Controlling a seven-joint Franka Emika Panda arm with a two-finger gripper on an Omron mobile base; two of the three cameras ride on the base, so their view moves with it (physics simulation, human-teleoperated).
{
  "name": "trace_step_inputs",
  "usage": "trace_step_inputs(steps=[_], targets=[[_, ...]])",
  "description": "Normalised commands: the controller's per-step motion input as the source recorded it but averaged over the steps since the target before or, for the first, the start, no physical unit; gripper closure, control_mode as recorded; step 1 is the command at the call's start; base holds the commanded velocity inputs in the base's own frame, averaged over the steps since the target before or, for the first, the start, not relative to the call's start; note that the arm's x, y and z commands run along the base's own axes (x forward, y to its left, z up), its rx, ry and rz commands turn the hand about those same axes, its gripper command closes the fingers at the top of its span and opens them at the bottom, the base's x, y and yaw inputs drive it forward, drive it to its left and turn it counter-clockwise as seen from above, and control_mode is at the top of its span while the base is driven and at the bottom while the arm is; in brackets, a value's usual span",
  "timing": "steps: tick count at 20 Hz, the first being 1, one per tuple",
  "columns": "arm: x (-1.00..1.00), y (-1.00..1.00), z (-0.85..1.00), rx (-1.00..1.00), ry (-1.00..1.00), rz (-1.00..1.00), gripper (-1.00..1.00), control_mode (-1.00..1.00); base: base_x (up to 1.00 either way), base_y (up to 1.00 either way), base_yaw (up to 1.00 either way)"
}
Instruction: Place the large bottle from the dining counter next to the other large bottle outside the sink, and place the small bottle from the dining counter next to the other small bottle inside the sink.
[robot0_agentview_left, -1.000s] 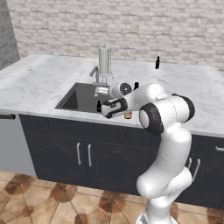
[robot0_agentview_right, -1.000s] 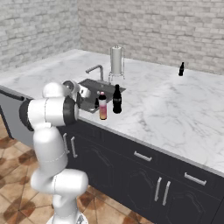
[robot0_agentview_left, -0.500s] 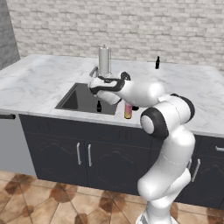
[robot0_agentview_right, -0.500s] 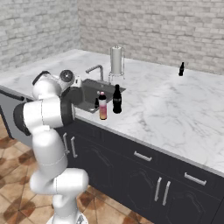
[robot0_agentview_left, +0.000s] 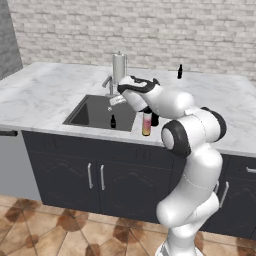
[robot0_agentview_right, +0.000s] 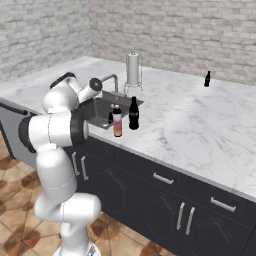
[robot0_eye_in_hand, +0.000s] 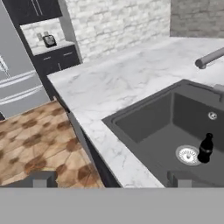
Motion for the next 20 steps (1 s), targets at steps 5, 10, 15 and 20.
trace_step_inputs(steps=[5,10,15,20], targets=[[-0.01,0.0,0.98,-0.14,0.01,0.26,-1.0,-1.0,0.0,0.0,0.0],[0.0,0.0,0.84,-0.1,0.02,0.23,-1.0,-1.0,0.0,0.0,0.0],[-0.02,0.0,0.31,-0.21,0.15,0.14,-1.0,-1.0,0.0,0.0,0.0],[-0.17,0.0,0.07,-0.37,0.1,0.03,-1.0,-1.0,0.0,0.0,0.0]])
